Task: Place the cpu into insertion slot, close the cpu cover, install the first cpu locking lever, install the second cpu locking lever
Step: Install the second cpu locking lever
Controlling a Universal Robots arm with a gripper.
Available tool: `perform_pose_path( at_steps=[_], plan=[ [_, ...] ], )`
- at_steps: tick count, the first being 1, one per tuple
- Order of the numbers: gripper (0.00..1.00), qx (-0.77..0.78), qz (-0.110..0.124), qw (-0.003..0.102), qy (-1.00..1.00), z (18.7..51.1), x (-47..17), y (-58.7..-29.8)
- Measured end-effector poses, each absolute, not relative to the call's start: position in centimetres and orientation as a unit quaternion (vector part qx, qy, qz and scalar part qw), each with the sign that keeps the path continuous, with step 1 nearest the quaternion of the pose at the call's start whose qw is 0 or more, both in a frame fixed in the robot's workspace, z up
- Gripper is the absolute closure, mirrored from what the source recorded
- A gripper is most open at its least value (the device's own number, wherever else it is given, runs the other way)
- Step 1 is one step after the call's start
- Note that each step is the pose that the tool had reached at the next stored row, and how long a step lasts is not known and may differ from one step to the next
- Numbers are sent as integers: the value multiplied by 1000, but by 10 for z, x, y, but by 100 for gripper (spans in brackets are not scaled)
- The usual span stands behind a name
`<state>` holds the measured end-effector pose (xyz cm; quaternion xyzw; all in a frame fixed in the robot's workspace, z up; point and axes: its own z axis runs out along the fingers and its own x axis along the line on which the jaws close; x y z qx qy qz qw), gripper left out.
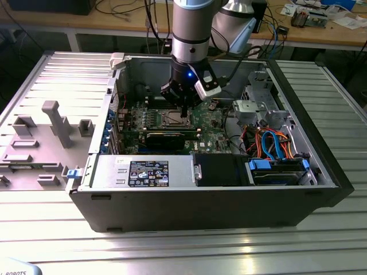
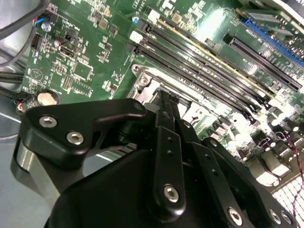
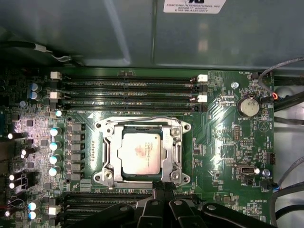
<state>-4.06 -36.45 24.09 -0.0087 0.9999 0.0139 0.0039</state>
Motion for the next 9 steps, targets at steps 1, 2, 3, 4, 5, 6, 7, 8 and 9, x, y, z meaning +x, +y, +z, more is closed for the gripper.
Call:
perform_pose_path(
  at_steps=[1,2,3,4,5,6,7,8,9],
  plan=[
    [89,-9,16,3,1000,241,-41,-366],
    [89,-9,18,3,1000,241,-41,-369],
    [89,-9,19,3,1000,241,-41,-372],
    [89,-9,20,3,1000,241,-41,-374],
    [89,-8,21,3,1000,241,-41,-380],
    [89,-8,22,3,1000,241,-41,-382],
    [89,-8,23,2,1000,241,-41,-384],
    [89,-8,24,1,1000,241,-42,-385],
    [89,-8,25,0,1000,240,-44,-385]
  ],
)
